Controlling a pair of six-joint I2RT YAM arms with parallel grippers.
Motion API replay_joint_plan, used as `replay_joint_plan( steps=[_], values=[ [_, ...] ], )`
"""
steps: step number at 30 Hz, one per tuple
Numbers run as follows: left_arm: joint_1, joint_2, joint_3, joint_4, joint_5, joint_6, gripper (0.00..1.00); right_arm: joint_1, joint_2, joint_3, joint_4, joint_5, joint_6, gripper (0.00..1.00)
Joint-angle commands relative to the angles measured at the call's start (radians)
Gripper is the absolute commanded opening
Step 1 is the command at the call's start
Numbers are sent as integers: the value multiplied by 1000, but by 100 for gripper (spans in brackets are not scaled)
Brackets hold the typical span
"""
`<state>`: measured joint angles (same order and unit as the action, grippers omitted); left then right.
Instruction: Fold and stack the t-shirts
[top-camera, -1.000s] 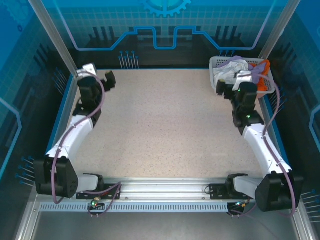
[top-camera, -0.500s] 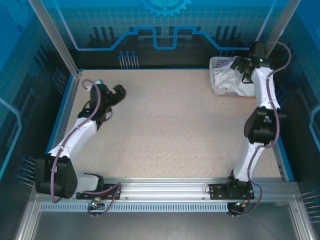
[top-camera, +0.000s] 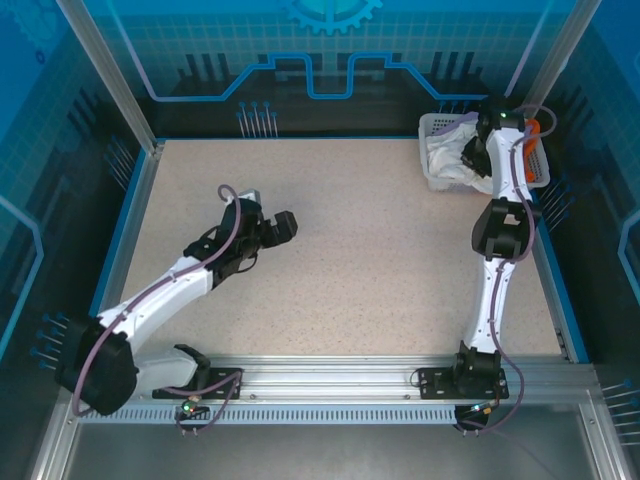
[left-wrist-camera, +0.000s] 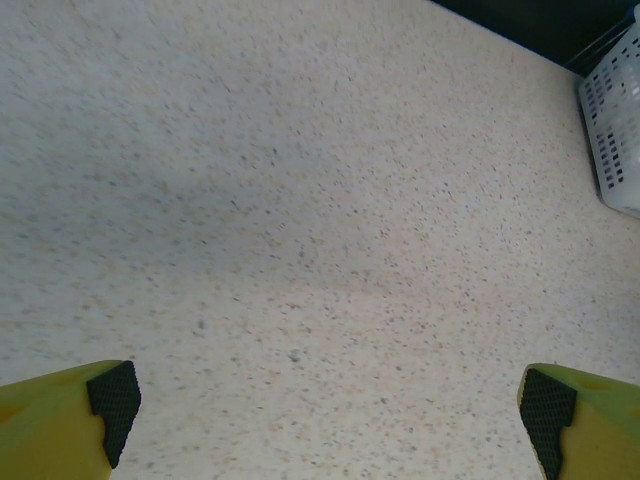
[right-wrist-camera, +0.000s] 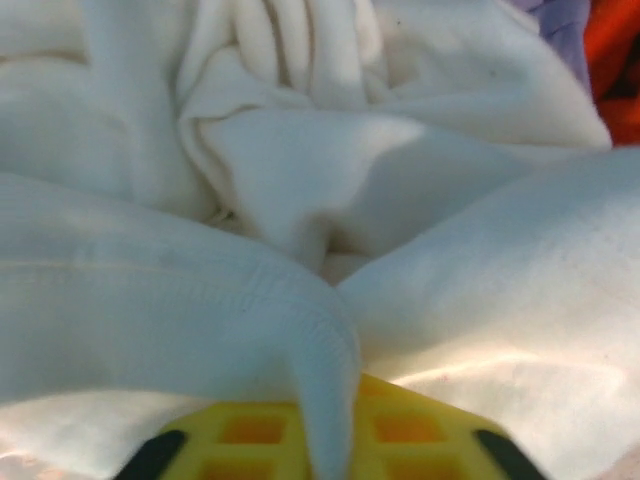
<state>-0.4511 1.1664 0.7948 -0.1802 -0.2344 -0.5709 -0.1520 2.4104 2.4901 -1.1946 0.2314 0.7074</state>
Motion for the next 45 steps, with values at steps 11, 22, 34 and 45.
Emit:
replay_joint_plan(
  steps=[11,22,34,45],
  values=[
    [-9,68,324,-188,21,14,99,166,-553,-81,321,-230,-79,0],
    [-2,-91,481,-441,-402,90,99,568,-685,-24,486,-523,-187,0],
    [40,-100,352,-651,-360,-228,99,603,-369,-102,25,-271,-128,54],
    [109,69,152,-562,156,-330,99,525,-819,-743,277,-294,-112,99]
  ],
)
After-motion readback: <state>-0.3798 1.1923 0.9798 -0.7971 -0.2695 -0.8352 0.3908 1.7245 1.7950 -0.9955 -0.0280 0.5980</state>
